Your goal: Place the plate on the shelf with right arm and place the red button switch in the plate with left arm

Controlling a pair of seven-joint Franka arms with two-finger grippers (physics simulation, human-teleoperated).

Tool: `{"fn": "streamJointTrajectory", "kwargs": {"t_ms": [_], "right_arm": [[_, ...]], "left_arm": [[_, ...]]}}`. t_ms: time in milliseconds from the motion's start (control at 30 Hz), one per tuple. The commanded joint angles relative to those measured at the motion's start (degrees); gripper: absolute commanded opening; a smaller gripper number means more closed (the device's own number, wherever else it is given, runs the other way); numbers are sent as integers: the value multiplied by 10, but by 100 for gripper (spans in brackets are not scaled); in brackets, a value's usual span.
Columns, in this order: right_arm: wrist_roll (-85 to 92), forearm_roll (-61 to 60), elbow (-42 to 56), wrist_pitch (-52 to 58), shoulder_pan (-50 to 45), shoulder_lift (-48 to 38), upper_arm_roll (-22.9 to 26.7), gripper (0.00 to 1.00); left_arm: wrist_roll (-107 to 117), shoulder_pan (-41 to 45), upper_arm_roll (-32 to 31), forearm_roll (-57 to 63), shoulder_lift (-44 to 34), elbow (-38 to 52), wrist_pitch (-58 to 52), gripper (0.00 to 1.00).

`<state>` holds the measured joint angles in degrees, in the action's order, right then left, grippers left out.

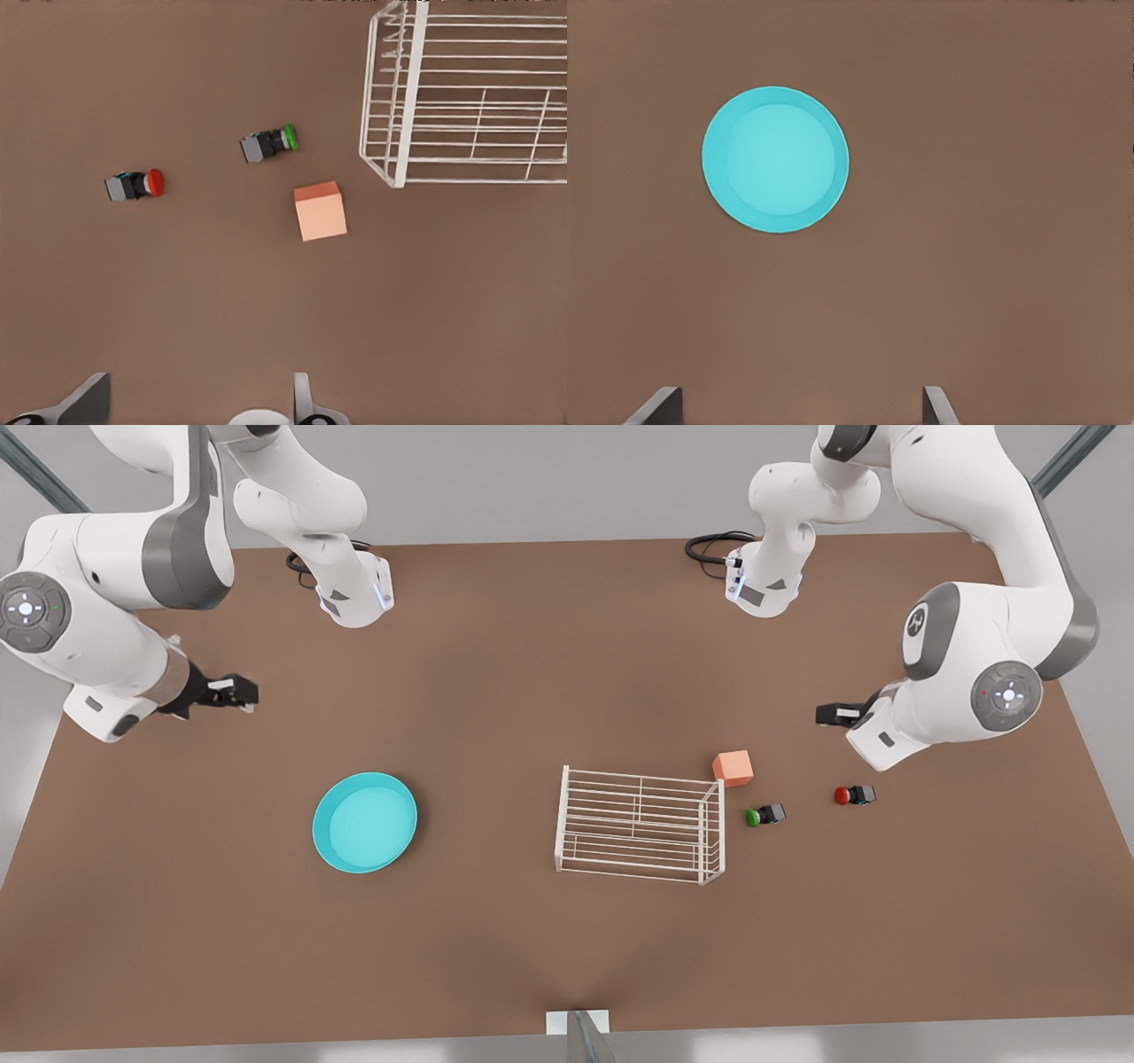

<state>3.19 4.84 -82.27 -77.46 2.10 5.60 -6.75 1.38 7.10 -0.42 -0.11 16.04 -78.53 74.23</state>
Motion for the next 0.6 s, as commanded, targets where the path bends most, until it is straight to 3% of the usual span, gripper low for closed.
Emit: {"fn": "streamJointTrajectory", "kwargs": {"t_ms": [0, 100, 267, 333, 567], "right_arm": [[16, 0, 0, -33, 4, -1, 0, 100], [22, -24, 1, -36, 10, 25, -2, 100], [25, -70, -10, -288, 11, 205, -8, 100], [65, -104, -39, -355, 33, 235, -7, 100], [70, -93, -105, -429, 72, 268, -2, 100]], "left_arm": [[15, -1, 1, -2, 0, 0, 7, 100], [15, -5, 1, -2, 1, 0, 10, 100], [14, -7, 1, -2, 1, 0, 10, 100], [14, -8, 1, -2, 1, 0, 10, 100], [15, -8, 1, -2, 1, 0, 10, 100]]}}
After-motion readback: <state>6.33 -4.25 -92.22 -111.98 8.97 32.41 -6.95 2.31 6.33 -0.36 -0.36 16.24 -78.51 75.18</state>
